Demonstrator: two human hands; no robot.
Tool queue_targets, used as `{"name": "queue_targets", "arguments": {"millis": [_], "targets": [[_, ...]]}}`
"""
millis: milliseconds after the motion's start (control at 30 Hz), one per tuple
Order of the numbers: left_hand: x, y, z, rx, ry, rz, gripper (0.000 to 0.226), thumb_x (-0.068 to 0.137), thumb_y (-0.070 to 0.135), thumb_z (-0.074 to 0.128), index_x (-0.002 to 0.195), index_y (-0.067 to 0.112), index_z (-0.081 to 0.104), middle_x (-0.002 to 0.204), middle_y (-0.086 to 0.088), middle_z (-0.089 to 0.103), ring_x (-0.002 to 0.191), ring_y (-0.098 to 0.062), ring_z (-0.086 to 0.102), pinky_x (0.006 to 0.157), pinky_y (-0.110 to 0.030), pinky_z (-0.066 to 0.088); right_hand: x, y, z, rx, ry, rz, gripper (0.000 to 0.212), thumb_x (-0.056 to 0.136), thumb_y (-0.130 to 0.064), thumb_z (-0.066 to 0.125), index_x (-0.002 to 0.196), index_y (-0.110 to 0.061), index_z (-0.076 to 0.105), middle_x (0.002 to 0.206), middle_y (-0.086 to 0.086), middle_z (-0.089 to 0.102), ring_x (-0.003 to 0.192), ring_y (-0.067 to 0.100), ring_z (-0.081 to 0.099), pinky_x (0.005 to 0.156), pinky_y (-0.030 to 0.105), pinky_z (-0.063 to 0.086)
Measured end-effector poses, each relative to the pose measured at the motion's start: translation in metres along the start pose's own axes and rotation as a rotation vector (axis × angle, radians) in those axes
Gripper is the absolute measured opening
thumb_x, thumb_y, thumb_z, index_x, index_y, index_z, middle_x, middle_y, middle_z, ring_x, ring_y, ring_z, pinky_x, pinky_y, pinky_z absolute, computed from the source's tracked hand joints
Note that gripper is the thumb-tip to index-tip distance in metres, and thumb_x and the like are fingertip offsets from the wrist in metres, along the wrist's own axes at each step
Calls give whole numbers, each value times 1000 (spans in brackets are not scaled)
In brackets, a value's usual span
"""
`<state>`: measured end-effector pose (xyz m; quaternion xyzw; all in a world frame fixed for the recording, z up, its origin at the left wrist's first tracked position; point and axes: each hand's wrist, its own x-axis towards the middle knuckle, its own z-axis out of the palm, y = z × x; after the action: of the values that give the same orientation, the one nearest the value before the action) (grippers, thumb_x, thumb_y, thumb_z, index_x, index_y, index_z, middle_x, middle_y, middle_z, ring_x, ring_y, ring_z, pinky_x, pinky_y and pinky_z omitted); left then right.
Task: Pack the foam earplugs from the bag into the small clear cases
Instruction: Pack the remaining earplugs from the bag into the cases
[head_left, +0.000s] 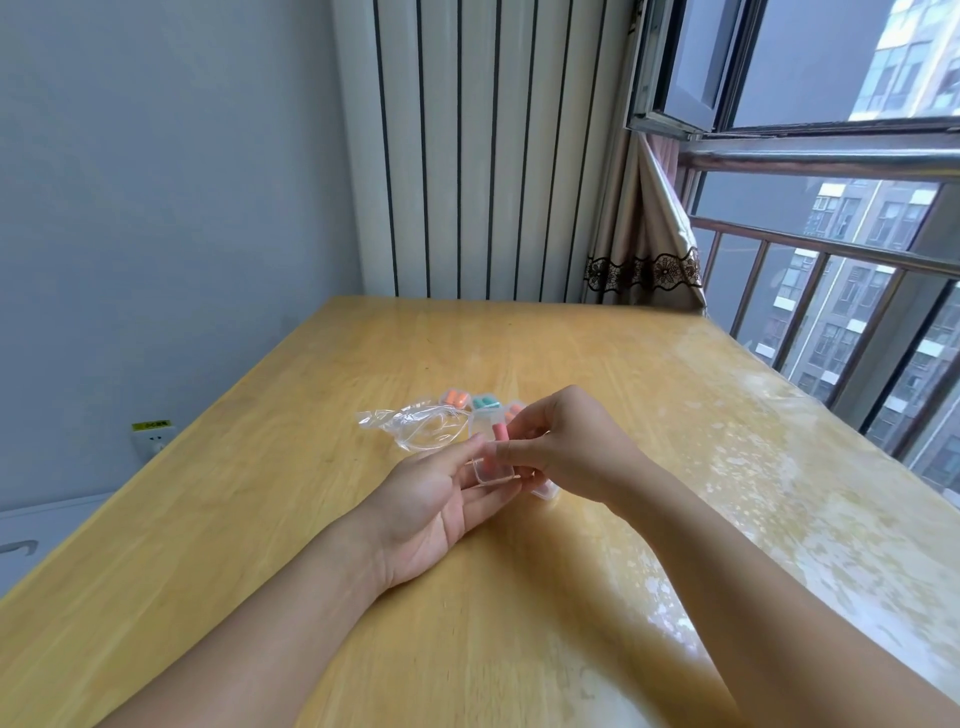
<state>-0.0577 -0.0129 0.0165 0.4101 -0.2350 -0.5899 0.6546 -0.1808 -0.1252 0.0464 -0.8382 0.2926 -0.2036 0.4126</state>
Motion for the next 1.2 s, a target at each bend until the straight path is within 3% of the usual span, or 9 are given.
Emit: {"name": "queue_targets", "arguments": {"millis": [167, 400, 467, 567, 733, 900, 1000, 1100, 1200], "targets": [[-1, -3, 0, 95, 58, -2, 32, 104, 15, 51, 125, -7, 62, 95, -19, 75, 98, -38, 74, 83, -30, 63, -1, 0, 9, -204, 3, -53, 25, 79, -19, 85, 66, -2, 72, 51, 7, 63, 39, 11, 55, 41, 21, 45], [-3, -3, -2, 112, 3, -13, 34, 104, 12, 49, 128, -10, 57, 107, -25, 72, 102, -40, 73, 88, -28, 61, -3, -5, 6, -411, 24, -91, 22, 76, -27, 88, 74, -9, 75, 57, -1, 61, 43, 12, 51, 36, 16, 39], [-3, -3, -3, 114, -4, -14, 32, 105, 11, 47, 125, -12, 56, 105, -26, 73, 102, -39, 74, 88, -29, 61, -5, -8, 3, -449, 4, -95, 23, 77, -30, 88, 75, -12, 74, 56, -4, 59, 46, 17, 58, 38, 18, 44], [-2, -2, -3, 116, 5, 1, 26, 104, 8, 48, 118, -9, 60, 98, -21, 76, 97, -33, 76, 82, -27, 62, -7, -10, -5, -437, -14, -160, 25, 80, -39, 83, 76, -16, 74, 54, -6, 64, 50, 13, 67, 52, 29, 58], [0, -3, -2, 140, 32, 17, 28, 103, 3, 47, 127, -10, 57, 111, -24, 74, 100, -32, 75, 90, -28, 60, -6, -7, -3, -446, 29, -230, 41, 91, -51, 68, 69, -18, 77, 47, -7, 63, 53, 3, 63, 72, 37, 61], [2, -4, -1, 171, 74, 35, 26, 103, 0, 47, 125, -11, 57, 102, -23, 76, 97, -30, 76, 85, -27, 62, -5, -3, 0, -288, 12, -150, 43, 87, -49, 75, 67, -11, 73, 56, 3, 71, 47, 16, 70, 51, 32, 59], [3, -4, -1, 202, 100, 40, 26, 103, -3, 44, 123, -12, 58, 95, -20, 77, 96, -30, 75, 85, -28, 62, -2, 1, 2, -265, 64, -126, 48, 82, -51, 80, 69, -8, 65, 57, 4, 71, 47, 17, 69, 49, 34, 57], [3, -5, 0, 243, 122, 37, 25, 103, -2, 44, 121, -11, 59, 89, -16, 77, 92, -29, 76, 84, -28, 62, 2, 5, 4, -284, 132, -163, 35, 79, -50, 82, 83, -19, 65, 69, -2, 69, 51, 9, 62, 52, 34, 54], [4, -7, 1, 252, 145, 35, 20, 102, 2, 51, 117, -8, 60, 85, -14, 76, 88, -29, 77, 79, -26, 63, 5, 8, 8, -255, 82, -214, 18, 86, -36, 79, 101, -32, 71, 77, -5, 67, 50, 8, 62, 52, 35, 56]]}}
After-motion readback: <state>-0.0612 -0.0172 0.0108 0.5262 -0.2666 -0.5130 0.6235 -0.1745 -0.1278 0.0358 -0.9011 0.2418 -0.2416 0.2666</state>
